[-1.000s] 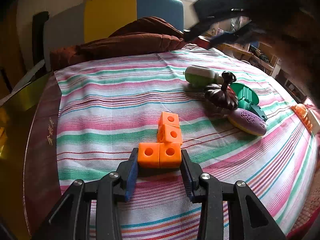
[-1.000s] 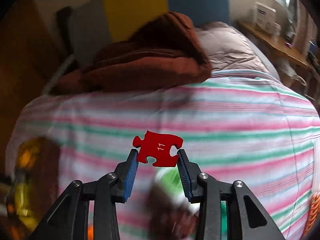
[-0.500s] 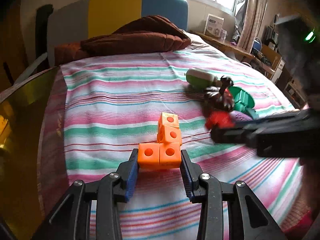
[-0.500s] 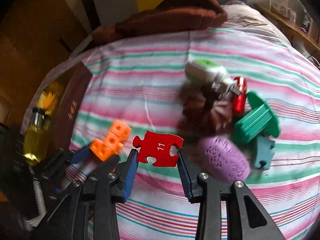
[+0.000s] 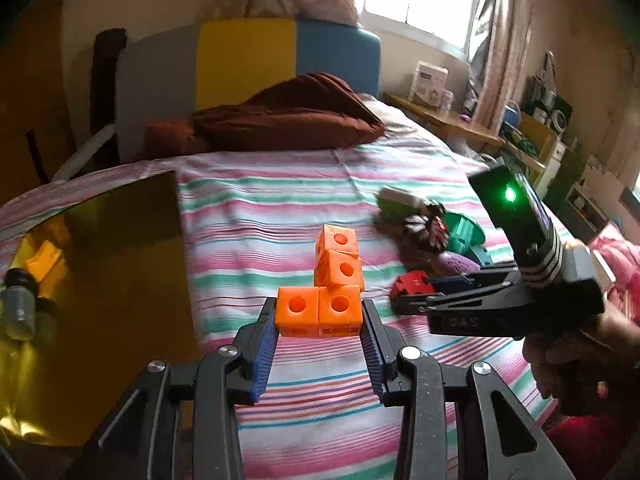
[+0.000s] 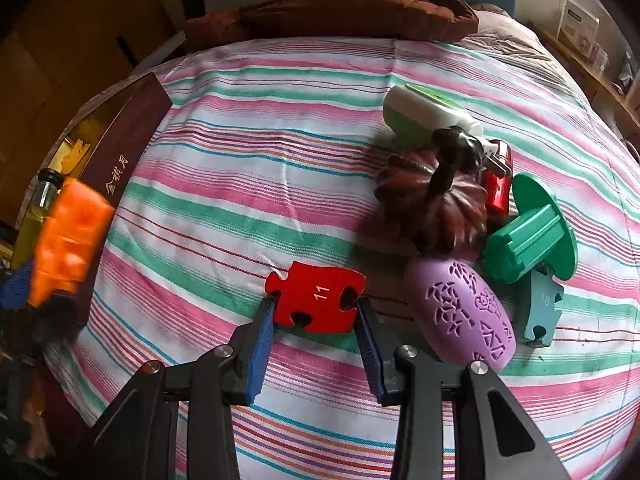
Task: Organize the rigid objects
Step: 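Carry the orange cube blocks into the gold tray and open the left tool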
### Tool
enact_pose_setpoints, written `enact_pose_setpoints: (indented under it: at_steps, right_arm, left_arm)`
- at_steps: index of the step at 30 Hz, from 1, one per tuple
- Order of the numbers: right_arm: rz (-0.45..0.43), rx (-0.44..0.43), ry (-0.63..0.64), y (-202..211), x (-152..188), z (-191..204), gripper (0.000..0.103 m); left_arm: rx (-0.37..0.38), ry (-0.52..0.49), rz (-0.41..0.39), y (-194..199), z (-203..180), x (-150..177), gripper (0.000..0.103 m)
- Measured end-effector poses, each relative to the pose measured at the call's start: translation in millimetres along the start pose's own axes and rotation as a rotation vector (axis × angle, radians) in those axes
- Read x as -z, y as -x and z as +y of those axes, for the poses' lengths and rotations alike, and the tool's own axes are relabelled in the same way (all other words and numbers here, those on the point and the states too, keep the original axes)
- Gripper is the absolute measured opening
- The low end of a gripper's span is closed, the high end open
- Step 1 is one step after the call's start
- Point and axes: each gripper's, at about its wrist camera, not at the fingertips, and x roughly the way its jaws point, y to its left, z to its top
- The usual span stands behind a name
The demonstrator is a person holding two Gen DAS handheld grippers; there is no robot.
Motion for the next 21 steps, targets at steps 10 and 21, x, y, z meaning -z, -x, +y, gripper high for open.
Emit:
enact_pose_setpoints:
  at_steps: [10, 21]
  right_arm:
    - [-0.006, 0.023, 0.026, -2.9, -2.0, 4.9, 0.040]
    - [-0.003, 0.019, 0.012, -3.3, -2.9, 4.1, 0.040]
  left_arm:
    - [-0.176, 0.174, -0.008, 49.6, 101.0, 11.1, 0.040]
    - [-0.417, 0.360, 0.098, 61.7, 223.6, 48.0, 0.040]
